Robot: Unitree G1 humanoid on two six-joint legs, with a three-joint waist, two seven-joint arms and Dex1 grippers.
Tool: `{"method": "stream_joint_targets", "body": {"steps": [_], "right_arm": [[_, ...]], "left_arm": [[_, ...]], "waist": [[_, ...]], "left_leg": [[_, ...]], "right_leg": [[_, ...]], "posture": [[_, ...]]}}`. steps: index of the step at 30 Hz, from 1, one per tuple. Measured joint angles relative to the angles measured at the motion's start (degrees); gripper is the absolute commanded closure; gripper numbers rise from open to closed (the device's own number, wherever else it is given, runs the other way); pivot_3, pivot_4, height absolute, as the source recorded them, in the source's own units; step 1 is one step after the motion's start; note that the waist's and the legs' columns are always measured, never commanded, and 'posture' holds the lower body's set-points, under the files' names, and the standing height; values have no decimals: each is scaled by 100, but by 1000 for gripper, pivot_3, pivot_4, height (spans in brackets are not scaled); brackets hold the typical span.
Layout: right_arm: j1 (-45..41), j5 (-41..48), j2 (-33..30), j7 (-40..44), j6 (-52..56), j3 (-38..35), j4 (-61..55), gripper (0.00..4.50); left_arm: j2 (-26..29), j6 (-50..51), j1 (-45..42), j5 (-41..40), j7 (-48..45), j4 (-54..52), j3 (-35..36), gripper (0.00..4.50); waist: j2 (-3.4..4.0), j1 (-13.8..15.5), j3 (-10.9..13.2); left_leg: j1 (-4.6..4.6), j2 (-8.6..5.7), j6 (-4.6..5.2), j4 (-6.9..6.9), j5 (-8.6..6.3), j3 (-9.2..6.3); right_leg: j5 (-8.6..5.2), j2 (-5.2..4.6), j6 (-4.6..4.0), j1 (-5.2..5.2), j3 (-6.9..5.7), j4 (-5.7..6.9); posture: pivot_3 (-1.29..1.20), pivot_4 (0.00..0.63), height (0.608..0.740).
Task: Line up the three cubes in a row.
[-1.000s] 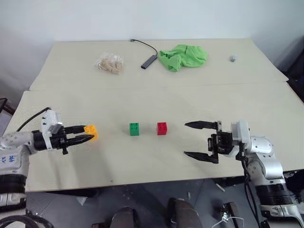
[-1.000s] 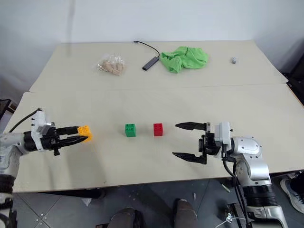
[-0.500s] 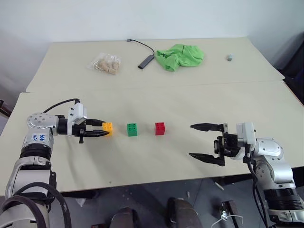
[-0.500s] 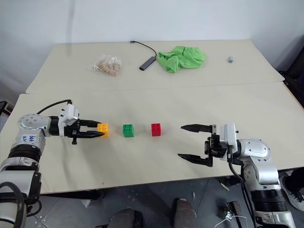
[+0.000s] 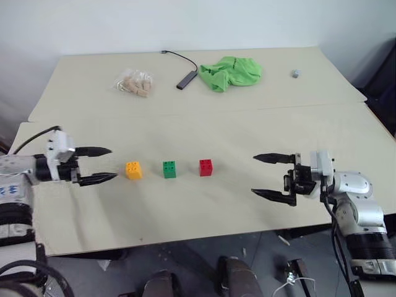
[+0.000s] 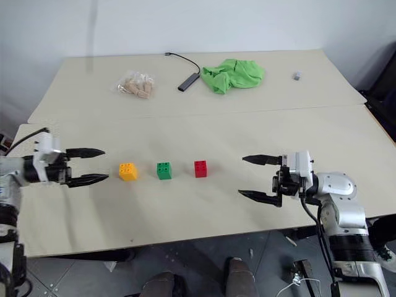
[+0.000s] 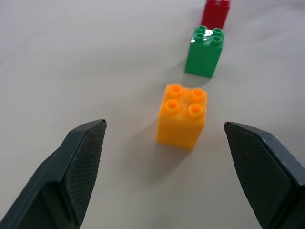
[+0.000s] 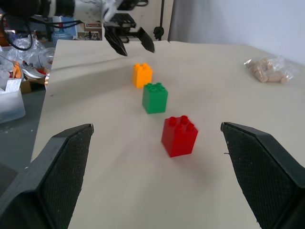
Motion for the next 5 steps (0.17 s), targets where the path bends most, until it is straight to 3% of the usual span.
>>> {"method": "stream_joint_targets", "body": {"steps": [5], "right_arm": [[-463, -59, -552, 328, 504, 130, 43, 0]], "left_arm": [[150, 600, 1057, -440, 373, -1274, 721, 284]], "waist": [[-1, 89, 0]], "left_leg": [[-2, 1, 1, 1, -1, -3]], "right_leg": [[0, -3, 0, 0, -3, 0]], "posture": [[0, 150, 740]]}}
